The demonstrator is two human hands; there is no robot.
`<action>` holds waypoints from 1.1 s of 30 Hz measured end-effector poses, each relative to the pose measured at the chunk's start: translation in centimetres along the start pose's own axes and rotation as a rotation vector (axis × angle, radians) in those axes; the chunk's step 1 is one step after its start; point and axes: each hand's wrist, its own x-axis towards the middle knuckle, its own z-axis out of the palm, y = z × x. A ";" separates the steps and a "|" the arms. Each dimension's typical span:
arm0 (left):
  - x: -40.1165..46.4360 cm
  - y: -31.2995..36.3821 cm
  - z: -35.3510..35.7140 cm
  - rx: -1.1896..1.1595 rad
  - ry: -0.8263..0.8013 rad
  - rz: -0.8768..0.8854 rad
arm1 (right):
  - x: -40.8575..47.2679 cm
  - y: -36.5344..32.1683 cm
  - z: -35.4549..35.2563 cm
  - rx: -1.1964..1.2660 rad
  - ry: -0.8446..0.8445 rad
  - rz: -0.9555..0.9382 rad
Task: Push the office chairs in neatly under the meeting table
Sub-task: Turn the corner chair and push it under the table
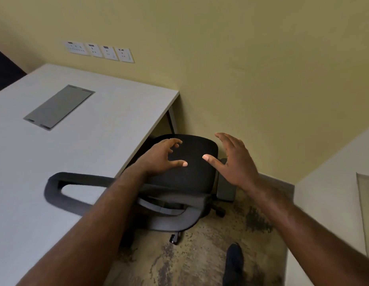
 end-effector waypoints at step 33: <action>-19.2 -12.5 -6.8 0.546 0.126 0.154 | -9.6 -17.7 5.4 -0.538 -0.352 -0.063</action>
